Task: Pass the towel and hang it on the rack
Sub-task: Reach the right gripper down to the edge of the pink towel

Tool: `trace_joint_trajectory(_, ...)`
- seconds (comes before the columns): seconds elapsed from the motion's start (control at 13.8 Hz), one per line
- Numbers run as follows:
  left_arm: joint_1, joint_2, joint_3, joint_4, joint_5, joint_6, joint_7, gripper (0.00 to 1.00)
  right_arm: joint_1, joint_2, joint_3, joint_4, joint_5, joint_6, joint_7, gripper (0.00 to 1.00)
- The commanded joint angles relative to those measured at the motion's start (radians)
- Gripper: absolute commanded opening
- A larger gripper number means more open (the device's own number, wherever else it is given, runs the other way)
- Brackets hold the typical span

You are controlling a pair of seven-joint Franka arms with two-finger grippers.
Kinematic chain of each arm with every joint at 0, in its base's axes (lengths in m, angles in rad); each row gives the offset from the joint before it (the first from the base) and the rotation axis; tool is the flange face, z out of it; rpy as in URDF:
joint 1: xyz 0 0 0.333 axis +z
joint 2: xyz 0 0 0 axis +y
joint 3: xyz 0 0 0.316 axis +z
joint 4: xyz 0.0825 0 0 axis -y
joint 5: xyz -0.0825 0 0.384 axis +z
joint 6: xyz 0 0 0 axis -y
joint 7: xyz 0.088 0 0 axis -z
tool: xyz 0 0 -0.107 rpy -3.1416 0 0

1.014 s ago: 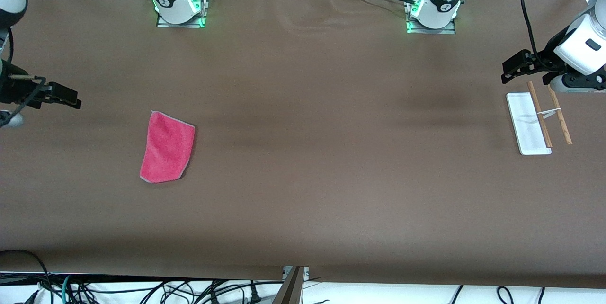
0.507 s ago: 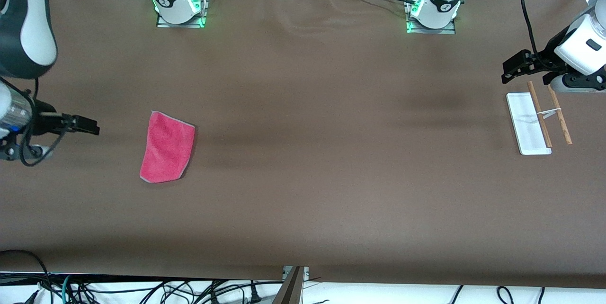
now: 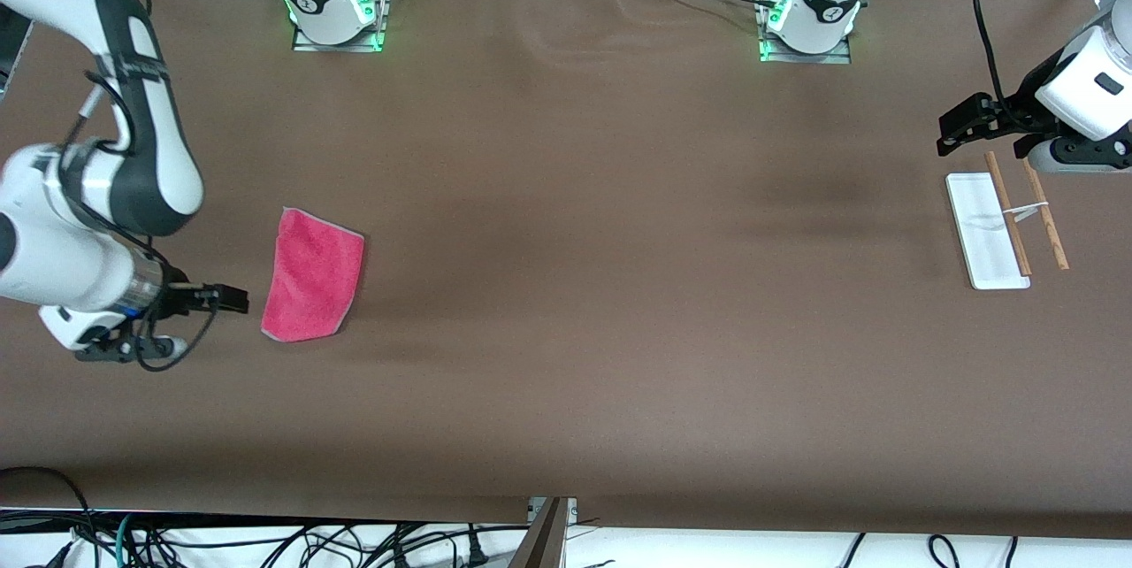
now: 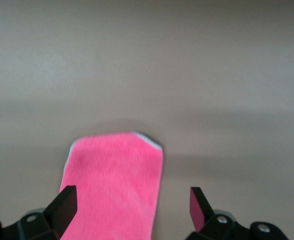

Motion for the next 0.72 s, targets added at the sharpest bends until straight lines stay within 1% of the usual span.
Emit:
trace_joint_trajectory(0.0, 0.005, 0.015, -0.008, 0.032, 0.021, -0.024, -0.003, 1.0, 0.001, 0.064, 0.003, 0.01, 0.011, 0.092, -0.033, 1.0)
trace_joint_trajectory(0.29, 0.005, 0.015, -0.008, 0.032, 0.022, -0.024, -0.003, 1.0, 0.0, 0.132, 0.003, 0.009, 0.016, 0.172, -0.143, 1.0)
trace_joint_trajectory(0.51, 0.005, 0.015, -0.007, 0.032, 0.021, -0.024, -0.003, 1.0, 0.0, 0.16, 0.009, 0.009, 0.018, 0.234, -0.152, 1.0)
trace_joint_trajectory(0.65, 0.005, 0.015, -0.007, 0.032, 0.021, -0.024, -0.003, 1.0, 0.0, 0.178, 0.02, 0.007, 0.03, 0.245, -0.152, 1.0)
